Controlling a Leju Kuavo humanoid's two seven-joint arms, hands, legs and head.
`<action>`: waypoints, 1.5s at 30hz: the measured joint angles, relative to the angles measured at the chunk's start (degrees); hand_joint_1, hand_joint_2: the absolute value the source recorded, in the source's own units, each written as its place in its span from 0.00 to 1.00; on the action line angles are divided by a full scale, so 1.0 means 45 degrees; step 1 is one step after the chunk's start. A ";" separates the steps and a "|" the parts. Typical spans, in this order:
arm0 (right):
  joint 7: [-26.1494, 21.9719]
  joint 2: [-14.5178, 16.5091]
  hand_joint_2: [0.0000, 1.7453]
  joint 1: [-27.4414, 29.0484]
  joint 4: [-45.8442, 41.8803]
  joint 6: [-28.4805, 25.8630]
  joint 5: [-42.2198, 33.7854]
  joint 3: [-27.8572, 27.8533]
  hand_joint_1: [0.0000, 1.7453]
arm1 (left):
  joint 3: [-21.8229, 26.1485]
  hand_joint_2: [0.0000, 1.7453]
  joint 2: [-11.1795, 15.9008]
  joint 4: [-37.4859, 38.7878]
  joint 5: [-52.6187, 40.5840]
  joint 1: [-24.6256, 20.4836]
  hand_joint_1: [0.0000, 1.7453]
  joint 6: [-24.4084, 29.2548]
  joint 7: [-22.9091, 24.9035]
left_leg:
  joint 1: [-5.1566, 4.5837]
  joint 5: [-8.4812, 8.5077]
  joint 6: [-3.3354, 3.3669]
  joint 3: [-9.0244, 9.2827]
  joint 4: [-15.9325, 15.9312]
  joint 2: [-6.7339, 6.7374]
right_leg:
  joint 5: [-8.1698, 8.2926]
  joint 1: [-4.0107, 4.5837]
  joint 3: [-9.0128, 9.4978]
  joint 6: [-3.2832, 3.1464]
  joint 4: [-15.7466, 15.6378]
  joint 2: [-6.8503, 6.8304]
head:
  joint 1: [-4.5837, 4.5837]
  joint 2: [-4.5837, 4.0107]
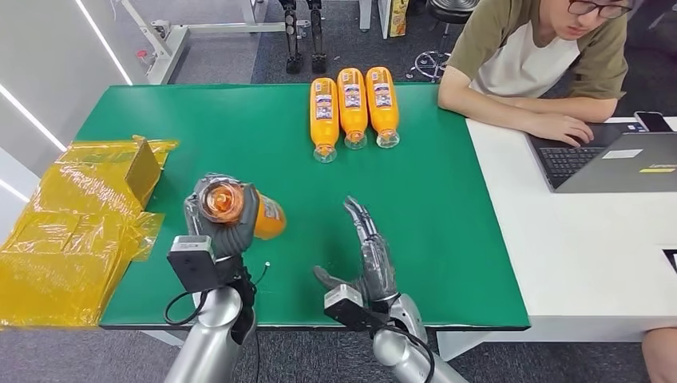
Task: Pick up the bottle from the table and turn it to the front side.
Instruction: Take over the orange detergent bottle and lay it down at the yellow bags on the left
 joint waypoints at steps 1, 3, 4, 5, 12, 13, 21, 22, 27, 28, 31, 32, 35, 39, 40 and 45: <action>-0.0321 0.0077 1.00 0.0273 -0.0399 -0.0137 -0.0487 -0.0076 0.00 | 0.0085 1.00 0.0150 -0.0011 -0.0554 -0.0125 1.00 0.0653 0.0196 | 0.0001 0.0000 0.0000 0.0001 -0.0002 0.0000 | -0.0002 0.0001 -0.0001 -0.0003 0.0001 -0.0001 | 0.0001 0.0000; -0.0638 0.0219 1.00 0.0839 -0.1192 -0.0251 -0.1081 -0.0167 0.00 | 0.0253 1.00 0.0512 0.0029 -0.1594 -0.0469 1.00 0.1496 0.0626 | 0.0001 0.0001 -0.0001 0.0002 -0.0005 -0.0001 | -0.0006 0.0002 -0.0002 -0.0009 0.0005 -0.0002 | 0.0001 0.0000; -0.0702 0.0295 1.00 0.1116 -0.1621 -0.0274 -0.1223 -0.0201 0.00 | 0.0344 1.00 0.0719 0.0107 -0.2104 -0.0694 1.00 0.1725 0.0861 | 0.0001 0.0001 -0.0002 0.0002 -0.0005 -0.0002 | -0.0008 0.0003 -0.0003 -0.0013 0.0007 -0.0003 | 0.0001 0.0000; -0.0726 0.0365 1.00 0.1396 -0.2025 -0.0284 -0.1279 -0.0236 0.00 | 0.0430 1.00 0.0932 0.0253 -0.2610 -0.0956 1.00 0.1812 0.1099 | 0.0001 0.0001 -0.0002 0.0002 -0.0006 -0.0003 | -0.0010 0.0004 -0.0004 -0.0015 0.0008 -0.0004 | 0.0001 0.0000; -0.0784 0.0607 1.00 0.2887 -0.4286 -0.0290 -0.1304 -0.0653 0.00 | 0.1232 1.00 0.2324 0.2904 -0.7106 -0.3424 1.00 0.1904 0.3098 | -0.0001 0.0009 -0.0013 0.0008 -0.0007 0.0006 | -0.0009 0.0003 -0.0003 -0.0018 0.0020 0.0004 | 0.0002 0.0000; -0.0784 0.0607 1.00 0.2986 -0.4480 -0.0290 -0.1276 -0.0707 0.00 | 0.1287 1.00 0.2512 0.3335 -0.7741 -0.3736 1.00 0.1907 0.3497 | -0.0001 0.0011 -0.0015 0.0009 -0.0006 0.0007 | -0.0008 0.0002 -0.0003 -0.0018 0.0021 0.0004 | 0.0004 0.0000; -0.0697 0.0607 1.00 0.3422 -0.5539 -0.0290 -0.0975 -0.0945 0.00 | 0.1347 1.00 0.3714 0.6621 -1.1347 -0.5146 1.00 0.1749 0.6265 | -0.0002 0.0008 -0.0024 0.0010 -0.0007 0.0014 | -0.0012 0.0001 -0.0005 -0.0022 0.0023 0.0016 | 0.0005 0.0000; -0.0692 0.0607 1.00 0.3450 -0.5621 -0.0290 -0.0952 -0.0955 0.00 | 0.1340 1.00 0.3816 0.6917 -1.1677 -0.5157 1.00 0.1661 0.6633 | -0.0002 0.0006 -0.0027 0.0010 -0.0008 0.0018 | -0.0013 0.0001 -0.0008 -0.0023 0.0023 0.0021 | 0.0003 0.0000; -0.0677 0.0607 1.00 0.3532 -0.5881 -0.0286 -0.0878 -0.0967 0.00 | 0.1074 1.00 0.4278 0.7938 -1.3315 -0.4977 1.00 0.1284 0.8412 | 0.0000 0.0001 -0.0031 0.0006 -0.0010 0.0026 | -0.0018 0.0001 -0.0019 -0.0029 0.0023 0.0031 | 0.0005 0.0000; -0.0666 0.0607 1.00 0.3536 -0.5910 -0.0284 -0.0830 -0.0967 0.00 | 0.1014 1.00 0.4353 0.8069 -1.3510 -0.4910 1.00 0.1242 0.8579 | 0.0000 0.0001 -0.0031 0.0005 -0.0010 0.0024 | -0.0018 0.0001 -0.0019 -0.0030 0.0022 0.0030 | 0.0006 0.0000; -0.0626 0.0607 1.00 0.3543 -0.5975 -0.0273 -0.0712 -0.0966 0.00 | 0.0842 1.00 0.4503 0.8372 -1.3981 -0.4649 1.00 0.1067 0.8892 | -0.0001 0.0001 -0.0031 0.0004 -0.0011 0.0025 | -0.0019 0.0001 -0.0019 -0.0030 0.0022 0.0029 | 0.0006 0.0000; -0.0610 0.0607 1.00 0.3546 -0.5991 -0.0264 -0.0696 -0.0966 0.00 | 0.0796 1.00 0.4533 0.8441 -1.4119 -0.4539 1.00 0.1002 0.8952 | -0.0002 0.0001 -0.0031 0.0003 -0.0011 0.0025 | -0.0019 0.0001 -0.0019 -0.0030 0.0022 0.0029 | 0.0006 0.0000; -0.0588 0.0607 1.00 0.3552 -0.6032 -0.0234 -0.0586 -0.0966 0.00 | 0.0747 1.00 0.4575 0.8606 -1.4393 -0.4145 1.00 0.0872 0.9074 | -0.0003 -0.0001 -0.0032 0.0003 -0.0011 0.0026 | -0.0019 -0.0001 -0.0019 -0.0030 0.0021 0.0029 | 0.0006 0.0000; -0.0584 0.0607 1.00 0.3557 -0.6087 -0.0211 -0.0494 -0.0966 0.00 | 0.0747 1.00 0.4567 0.8817 -1.4622 -0.3617 1.00 0.0641 0.9176 | -0.0002 -0.0006 -0.0037 0.0003 -0.0011 0.0024 | -0.0019 -0.0002 -0.0019 -0.0029 0.0018 0.0028 | 0.0008 0.0000; -0.0580 0.0607 1.00 0.3558 -0.6094 -0.0206 -0.0491 -0.0966 0.00 | 0.0747 1.00 0.4560 0.8861 -1.4667 -0.3506 1.00 0.0588 0.9185 | -0.0002 -0.0006 -0.0039 0.0003 -0.0011 0.0024 | -0.0020 -0.0002 -0.0019 -0.0029 0.0018 0.0028 | 0.0007 0.0000; -0.0556 0.0607 1.00 0.3558 -0.6105 -0.0172 -0.0478 -0.0961 0.00 | 0.0747 1.00 0.4542 0.9019 -1.4742 -0.3172 1.00 0.0499 0.9196 | -0.0002 -0.0008 -0.0042 0.0004 -0.0011 0.0023 | -0.0020 -0.0002 -0.0019 -0.0029 0.0019 0.0025 | 0.0006 -0.0001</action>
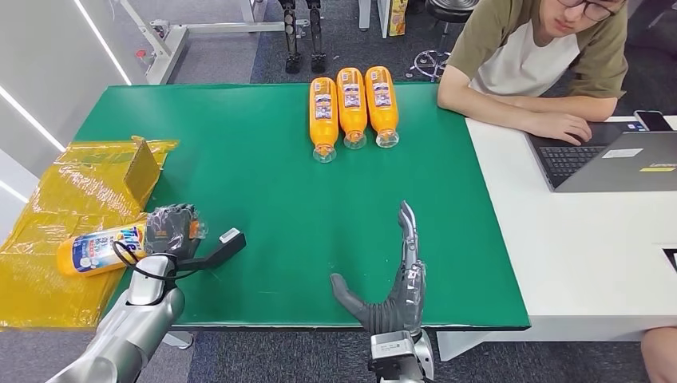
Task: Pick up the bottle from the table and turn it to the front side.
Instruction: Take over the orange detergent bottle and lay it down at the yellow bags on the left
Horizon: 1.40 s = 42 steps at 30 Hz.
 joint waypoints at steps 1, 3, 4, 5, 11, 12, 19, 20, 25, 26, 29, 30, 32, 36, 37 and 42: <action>0.0007 0.0000 1.00 0.0000 0.0000 0.0012 0.0001 0.0004 0.00 | 0.0000 1.00 0.0000 0.0018 0.0000 0.0025 1.00 -0.0001 0.0000 | 0.0000 0.0000 0.0000 0.0000 0.0000 0.0000 | 0.0000 0.0000 0.0000 0.0000 0.0001 -0.0001 | 0.0000 0.0000; 0.0038 0.0000 1.00 -0.0002 0.0000 0.0052 0.0004 0.0010 0.00 | 0.0000 1.00 0.0000 0.0044 0.0000 0.0059 1.00 -0.0005 0.0002 | 0.0000 0.0000 0.0000 0.0002 0.0000 -0.0001 | 0.0000 -0.0001 0.0001 0.0000 0.0002 -0.0001 | 0.0000 0.0000; 0.0057 0.0000 1.00 -0.0004 0.0000 0.0074 0.0005 0.0013 0.00 | 0.0000 1.00 -0.0001 0.0051 0.0000 0.0073 1.00 -0.0013 0.0006 | 0.0000 0.0000 -0.0001 0.0003 0.0000 -0.0001 | 0.0000 -0.0002 0.0001 -0.0001 0.0003 -0.0001 | 0.0000 0.0001; 0.0084 0.0000 1.00 -0.0005 0.0000 0.0102 0.0013 0.0016 0.00 | 0.0000 1.00 -0.0004 0.0055 0.0001 0.0083 1.00 -0.0034 0.0019 | 0.0000 0.0000 -0.0001 0.0004 0.0000 -0.0002 | 0.0001 -0.0003 0.0001 -0.0001 0.0003 -0.0001 | 0.0000 0.0001; 0.0281 0.0000 1.00 -0.0007 -0.0068 0.0289 0.0210 0.0024 0.00 | 0.0093 1.00 -0.0113 0.0070 0.0492 0.0128 0.00 -0.0474 0.0155 | 0.0001 0.0001 -0.0002 0.0009 -0.0001 -0.0001 | 0.0001 -0.0003 0.0003 -0.0001 0.0007 -0.0001 | 0.0000 0.0001; 0.0317 0.0000 1.00 -0.0006 -0.0086 0.0323 0.0230 0.0024 0.00 | 0.0184 1.00 -0.0156 0.0077 0.0772 0.0157 0.00 -0.0576 0.0076 | 0.0002 0.0001 -0.0002 0.0008 -0.0001 -0.0001 | 0.0001 -0.0003 0.0003 -0.0001 0.0007 0.0000 | 0.0000 0.0001; 0.0115 -0.0021 1.00 -0.0017 -0.0074 0.0618 -0.0038 0.0024 0.00 | 0.1592 1.00 -0.0470 0.0085 0.3115 0.0196 0.00 -0.1139 -0.1633 | -0.0002 0.0000 -0.0002 0.0014 -0.0002 -0.0001 | 0.0000 -0.0004 0.0005 -0.0001 0.0006 0.0000 | 0.0000 0.0001; 0.0016 -0.0023 1.00 -0.0023 -0.0045 0.0649 -0.0164 0.0024 0.00 | 0.1878 1.00 -0.0508 0.0084 0.3461 0.0168 0.00 -0.1295 -0.1976 | -0.0003 0.0000 -0.0002 0.0018 -0.0003 -0.0002 | 0.0000 -0.0005 0.0008 -0.0001 0.0006 -0.0001 | 0.0000 0.0001; -0.0165 -0.0024 1.00 -0.0092 0.0146 0.0712 -0.0634 0.0036 0.00 | 0.3178 1.00 -0.0577 0.0077 0.4863 -0.0125 0.00 -0.2697 -0.3496 | -0.0016 -0.0001 -0.0004 0.0088 -0.0036 -0.0015 | -0.0013 -0.0017 0.0064 -0.0017 0.0007 -0.0023 | 0.0001 0.0000; -0.0168 -0.0024 1.00 -0.0111 0.0180 0.0689 -0.0683 0.0046 0.00 | 0.3461 1.00 -0.0580 0.0068 0.5256 -0.0202 0.00 -0.3176 -0.3903 | -0.0022 0.0000 -0.0006 0.0110 -0.0046 -0.0028 | -0.0022 -0.0023 0.0082 -0.0022 0.0008 -0.0035 | 0.0001 0.0000; -0.0169 -0.0024 1.00 -0.0138 0.0232 0.0593 -0.0732 0.0067 0.00 | 0.4572 1.00 -0.0584 -0.0024 0.6887 -0.0486 0.00 -0.5085 -0.5478 | -0.0059 0.0013 -0.0013 0.0195 -0.0094 -0.0128 | -0.0065 -0.0062 0.0161 -0.0026 0.0009 -0.0116 | -0.0004 0.0001; -0.0169 -0.0024 1.00 -0.0141 0.0237 0.0573 -0.0729 0.0068 0.00 | 0.4981 1.00 -0.0610 -0.0060 0.7482 -0.0568 0.00 -0.5788 -0.5950 | -0.0075 0.0020 -0.0013 0.0231 -0.0115 -0.0169 | -0.0082 -0.0076 0.0199 -0.0025 0.0010 -0.0155 | -0.0009 0.0001; -0.0169 -0.0024 1.00 -0.0153 0.0263 0.0566 -0.0730 0.0074 0.00 | 0.5739 1.00 -0.0718 -0.0094 0.8431 -0.0539 0.00 -0.7036 -0.6695 | -0.0084 0.0039 -0.0029 0.0276 -0.0140 -0.0211 | -0.0096 -0.0087 0.0241 -0.0039 0.0011 -0.0198 | -0.0005 0.0001; -0.0170 -0.0029 1.00 -0.0187 0.0348 0.0565 -0.0866 0.0103 0.00 | 0.6720 1.00 -0.1015 -0.0100 0.9163 -0.0213 0.00 -0.8160 -0.7762 | -0.0058 0.0062 -0.0067 0.0241 -0.0139 -0.0135 | -0.0047 -0.0072 0.0185 -0.0095 0.0020 -0.0129 | 0.0001 0.0001; -0.0170 -0.0032 1.00 -0.0193 0.0374 0.0539 -0.0941 0.0112 0.00 | 0.6878 1.00 -0.1043 -0.0100 0.9247 -0.0190 0.00 -0.8302 -0.7963 | -0.0058 0.0062 -0.0067 0.0239 -0.0138 -0.0118 | -0.0042 -0.0072 0.0175 -0.0099 0.0020 -0.0112 | 0.0001 0.0001; -0.0169 -0.0040 1.00 -0.0254 0.0486 0.0380 -0.1189 0.0140 0.00 | 0.7320 1.00 -0.1095 -0.0103 0.9389 -0.0086 0.00 -0.8699 -0.8511 | -0.0057 0.0044 -0.0079 0.0223 -0.0134 -0.0106 | -0.0051 -0.0072 0.0151 -0.0096 0.0018 -0.0099 | 0.0000 0.0000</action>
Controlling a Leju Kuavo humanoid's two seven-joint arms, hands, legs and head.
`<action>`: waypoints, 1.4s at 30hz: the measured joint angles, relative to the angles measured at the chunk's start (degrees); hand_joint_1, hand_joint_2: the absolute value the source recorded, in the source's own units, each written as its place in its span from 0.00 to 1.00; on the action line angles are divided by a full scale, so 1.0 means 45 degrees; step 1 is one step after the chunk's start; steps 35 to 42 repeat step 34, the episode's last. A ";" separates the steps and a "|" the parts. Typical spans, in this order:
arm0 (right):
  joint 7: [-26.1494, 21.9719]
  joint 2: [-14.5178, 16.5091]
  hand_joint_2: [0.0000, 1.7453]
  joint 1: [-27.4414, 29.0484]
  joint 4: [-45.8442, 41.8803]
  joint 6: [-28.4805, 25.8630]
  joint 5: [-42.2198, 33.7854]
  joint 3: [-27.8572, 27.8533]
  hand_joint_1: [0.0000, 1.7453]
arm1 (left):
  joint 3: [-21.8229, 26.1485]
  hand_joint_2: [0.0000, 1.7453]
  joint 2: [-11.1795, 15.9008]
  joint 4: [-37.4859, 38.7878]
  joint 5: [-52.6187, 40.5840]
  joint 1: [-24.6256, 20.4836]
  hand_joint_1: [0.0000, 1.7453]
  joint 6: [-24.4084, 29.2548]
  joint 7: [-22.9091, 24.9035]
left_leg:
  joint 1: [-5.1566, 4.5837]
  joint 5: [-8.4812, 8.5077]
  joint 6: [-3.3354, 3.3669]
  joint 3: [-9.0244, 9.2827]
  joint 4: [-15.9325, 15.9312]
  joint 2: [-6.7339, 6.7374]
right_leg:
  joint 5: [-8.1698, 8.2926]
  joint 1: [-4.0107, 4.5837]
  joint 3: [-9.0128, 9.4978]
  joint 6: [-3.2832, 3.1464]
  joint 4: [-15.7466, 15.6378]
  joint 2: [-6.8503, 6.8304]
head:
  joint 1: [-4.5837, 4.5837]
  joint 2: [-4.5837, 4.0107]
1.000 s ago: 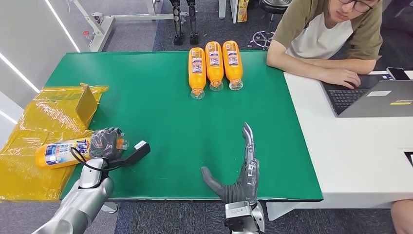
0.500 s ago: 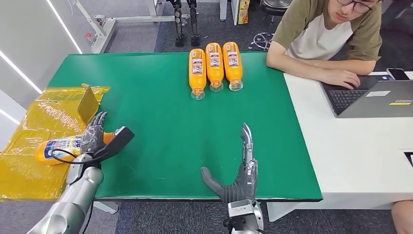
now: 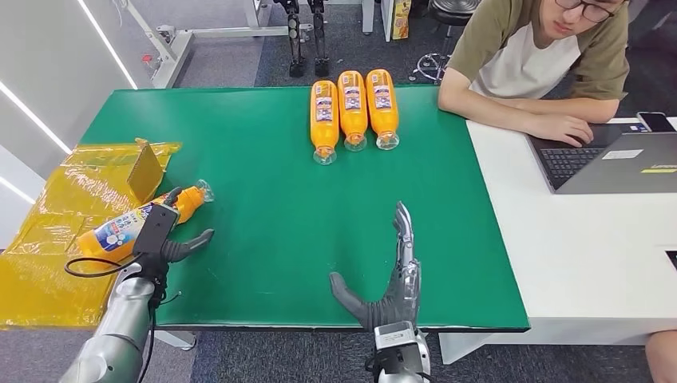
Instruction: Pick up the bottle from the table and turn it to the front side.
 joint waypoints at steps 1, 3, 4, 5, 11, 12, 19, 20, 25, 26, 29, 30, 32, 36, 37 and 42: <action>0.0000 -0.0004 1.00 -0.0013 0.0019 -0.0043 -0.0038 0.0006 0.00 | 0.0042 1.00 -0.0006 0.0000 0.0018 0.0016 0.00 -0.0062 -0.0057 | 0.0001 -0.0005 -0.0003 -0.0005 0.0000 0.0000 | -0.0003 0.0000 -0.0006 0.0002 0.0000 0.0001 | 0.0000 0.0000; 0.0000 -0.0039 1.00 -0.0015 0.0044 -0.0196 -0.0205 0.0036 0.00 | 0.0080 1.00 -0.0016 -0.0001 0.0068 0.0037 0.00 -0.0252 -0.0233 | 0.0002 -0.0012 -0.0009 -0.0017 0.0000 0.0001 | -0.0007 0.0000 -0.0022 0.0002 -0.0001 0.0003 | 0.0000 0.0001; -0.0001 -0.0084 1.00 0.0002 0.0045 -0.0277 -0.0317 0.0066 0.00 | 0.0083 1.00 -0.0020 -0.0004 0.0097 0.0046 0.00 -0.0356 -0.0338 | 0.0002 -0.0012 -0.0009 -0.0025 0.0000 0.0002 | -0.0008 0.0001 -0.0030 0.0001 -0.0002 0.0004 | 0.0000 0.0001; -0.0002 -0.0154 1.00 0.0037 0.0039 -0.0349 -0.0441 0.0112 0.00 | 0.0084 1.00 -0.0024 -0.0007 0.0122 0.0055 0.00 -0.0453 -0.0454 | 0.0002 -0.0013 -0.0008 -0.0033 0.0000 0.0002 | -0.0009 0.0001 -0.0037 0.0001 -0.0003 0.0004 | 0.0000 0.0001; -0.0009 -0.0499 1.00 0.0293 -0.0092 -0.0480 -0.0392 0.0471 0.00 | 0.0050 1.00 -0.0071 -0.0256 0.0702 0.0125 0.00 -0.0520 -0.1242 | 0.0002 -0.0019 -0.0008 -0.0067 0.0001 0.0009 | -0.0009 0.0001 -0.0070 0.0002 -0.0006 0.0012 | 0.0000 0.0000; -0.0013 -0.0482 1.00 0.0292 -0.0096 -0.0481 -0.0235 0.0488 0.00 | -0.0012 1.00 -0.0105 -0.0413 0.1006 0.0129 0.00 -0.0458 -0.1324 | 0.0002 -0.0019 -0.0008 -0.0067 0.0002 0.0010 | -0.0009 0.0001 -0.0071 0.0002 -0.0006 0.0011 | 0.0000 0.0000; -0.0019 -0.0340 1.00 0.0370 -0.0276 -0.0375 0.0635 0.0288 0.00 | -0.2521 1.00 -0.0266 -0.3275 0.5856 0.0161 0.00 0.1215 -0.1429 | 0.0013 -0.0018 -0.0009 -0.0077 0.0010 0.0000 | -0.0007 0.0011 -0.0073 0.0002 -0.0005 0.0005 | 0.0000 0.0001; -0.0019 -0.0321 1.00 0.0382 -0.0282 -0.0361 0.0676 0.0247 0.00 | -0.2989 1.00 -0.0265 -0.3868 0.6475 0.0154 0.00 0.1574 -0.1433 | 0.0014 -0.0018 -0.0009 -0.0077 0.0011 -0.0002 | -0.0007 0.0011 -0.0072 0.0003 -0.0005 0.0004 | 0.0001 0.0001; 0.0027 -0.0196 1.00 0.0447 -0.0320 -0.0321 0.0799 0.0022 0.00 | -0.4645 1.00 -0.0395 -0.7030 0.8305 0.0160 0.00 0.3407 -0.1437 | 0.0014 -0.0019 -0.0008 -0.0081 0.0015 0.0000 | -0.0007 0.0010 -0.0074 0.0004 -0.0007 0.0006 | 0.0000 0.0000; 0.0052 -0.0165 1.00 0.0473 -0.0350 -0.0322 0.0876 -0.0032 0.00 | -0.4922 1.00 -0.0489 -0.7693 0.8382 0.0194 0.00 0.3978 -0.1437 | 0.0013 -0.0020 -0.0008 -0.0082 0.0015 0.0000 | -0.0007 0.0010 -0.0074 0.0004 -0.0008 0.0006 | 0.0000 0.0001; 0.0245 -0.0058 1.00 0.0579 -0.0503 -0.0347 0.1224 -0.0209 0.00 | -0.5746 1.00 -0.0941 -0.9416 0.8139 0.0437 0.00 0.6419 -0.1437 | 0.0011 -0.0025 -0.0002 -0.0084 0.0016 -0.0007 | -0.0009 0.0008 -0.0071 0.0006 -0.0012 0.0000 | 0.0000 0.0001; 0.0335 -0.0026 1.00 0.0617 -0.0571 -0.0360 0.1322 -0.0267 0.00 | -0.6034 1.00 -0.1117 -0.9873 0.7971 0.0585 0.00 0.7269 -0.1437 | 0.0009 -0.0028 0.0001 -0.0085 0.0016 -0.0009 | -0.0010 0.0006 -0.0070 0.0008 -0.0014 -0.0001 | 0.0001 0.0001; 0.0470 0.0017 1.00 0.0683 -0.0724 -0.0379 0.1442 -0.0351 0.00 | -0.6651 1.00 -0.1481 -1.0597 0.7613 0.0990 0.00 0.8724 -0.1437 | 0.0007 -0.0039 0.0012 -0.0083 0.0017 -0.0003 | -0.0012 0.0004 -0.0068 0.0011 -0.0016 0.0002 | 0.0000 0.0000; 0.0562 0.0035 1.00 0.0728 -0.0843 -0.0396 0.1481 -0.0399 0.00 | -0.7134 1.00 -0.1773 -1.1073 0.7464 0.1368 0.00 0.9560 -0.1437 | 0.0005 -0.0049 0.0023 -0.0082 0.0017 0.0004 | -0.0014 0.0003 -0.0067 0.0014 -0.0019 0.0006 | -0.0002 0.0000; 0.0562 0.0035 1.00 0.0728 -0.0843 -0.0396 0.1481 -0.0399 0.00 | -0.7134 1.00 -0.1773 -1.1073 0.7464 0.1368 0.00 0.9560 -0.1437 | 0.0005 -0.0049 0.0023 -0.0082 0.0017 0.0004 | -0.0014 0.0003 -0.0067 0.0014 -0.0019 0.0006 | -0.0002 0.0000; 0.0562 0.0035 1.00 0.0728 -0.0843 -0.0396 0.1481 -0.0399 0.00 | -0.7134 1.00 -0.1773 -1.1073 0.7464 0.1368 0.00 0.9560 -0.1437 | 0.0005 -0.0049 0.0023 -0.0082 0.0017 0.0004 | -0.0014 0.0003 -0.0067 0.0014 -0.0019 0.0006 | -0.0002 0.0000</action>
